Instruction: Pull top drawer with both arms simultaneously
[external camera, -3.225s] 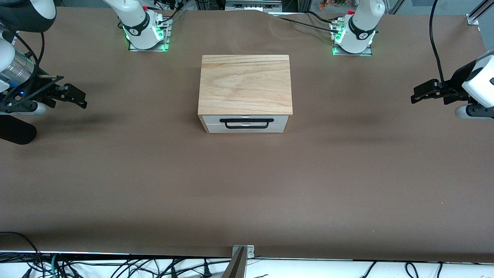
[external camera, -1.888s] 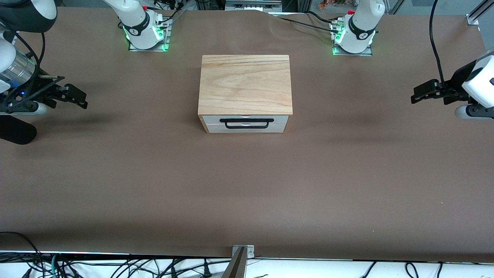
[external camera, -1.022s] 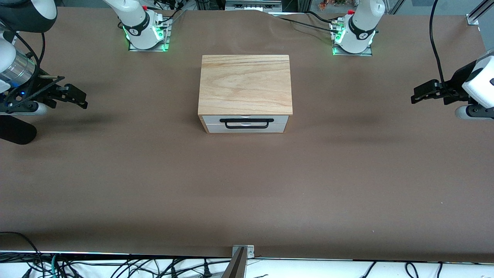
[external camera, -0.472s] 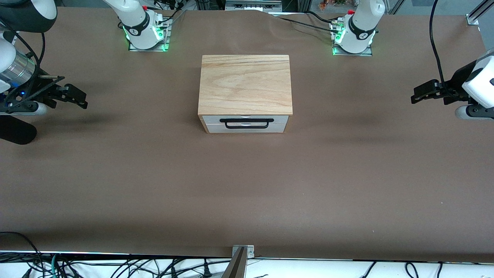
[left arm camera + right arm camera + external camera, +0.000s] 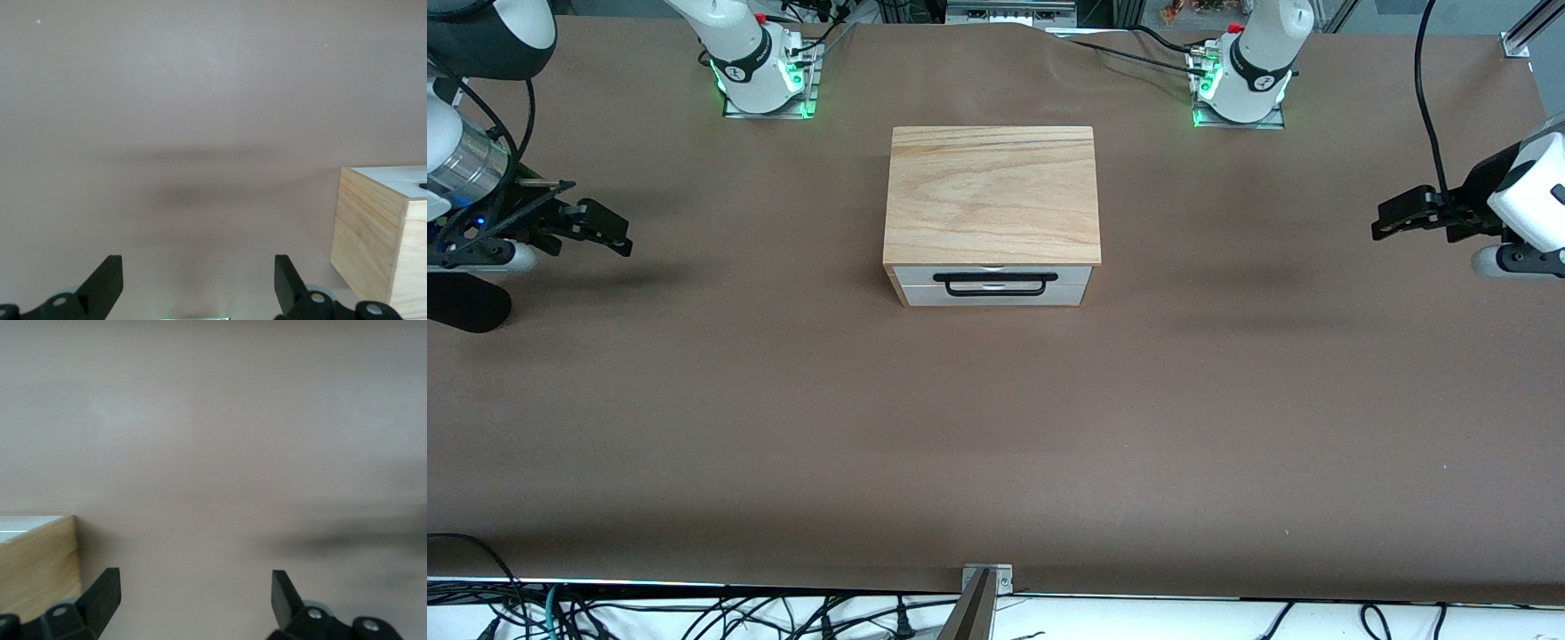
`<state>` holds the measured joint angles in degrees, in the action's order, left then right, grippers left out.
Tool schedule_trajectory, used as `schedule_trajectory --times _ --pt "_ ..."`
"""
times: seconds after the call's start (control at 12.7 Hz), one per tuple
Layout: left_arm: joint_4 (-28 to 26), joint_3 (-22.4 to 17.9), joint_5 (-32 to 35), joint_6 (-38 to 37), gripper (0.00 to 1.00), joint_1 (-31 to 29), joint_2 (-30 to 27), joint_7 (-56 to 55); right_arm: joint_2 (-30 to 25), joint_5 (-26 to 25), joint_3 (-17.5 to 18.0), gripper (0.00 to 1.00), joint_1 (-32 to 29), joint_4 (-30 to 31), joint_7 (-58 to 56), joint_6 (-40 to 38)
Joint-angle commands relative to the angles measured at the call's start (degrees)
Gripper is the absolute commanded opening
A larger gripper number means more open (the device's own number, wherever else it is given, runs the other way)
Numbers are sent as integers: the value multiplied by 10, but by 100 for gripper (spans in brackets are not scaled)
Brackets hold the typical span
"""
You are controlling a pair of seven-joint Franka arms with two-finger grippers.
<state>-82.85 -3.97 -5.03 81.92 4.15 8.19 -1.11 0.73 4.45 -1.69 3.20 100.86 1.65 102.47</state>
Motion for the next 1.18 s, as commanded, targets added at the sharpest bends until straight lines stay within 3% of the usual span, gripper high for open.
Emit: schedule_trajectory --times 0.0,0.16,0.31,0.63,0.79,0.94,1.1 --pt "-6 4 -24 7 100 -2 16 9 7 52 0 100 -1 -16 -4 -10" --pt "2 7 -26 8 100 7 35 9 27 98 1 100 0 -16 -5 -18" --pt "18 8 -37 8 100 26 67 8 37 185 0 100 -5 -15 -6 -21" --pt "19 8 -198 35 100 36 161 9 74 295 -3 100 -10 -15 -26 -45" --pt "18 12 -241 55 100 52 190 10 107 378 -4 100 -22 -15 -79 -82" --pt "18 16 -295 74 100 63 214 47 156 480 -4 100 -41 -16 -160 -118" --pt "14 16 -391 82 100 62 251 114 223 555 -2 100 -54 -16 -249 -134"
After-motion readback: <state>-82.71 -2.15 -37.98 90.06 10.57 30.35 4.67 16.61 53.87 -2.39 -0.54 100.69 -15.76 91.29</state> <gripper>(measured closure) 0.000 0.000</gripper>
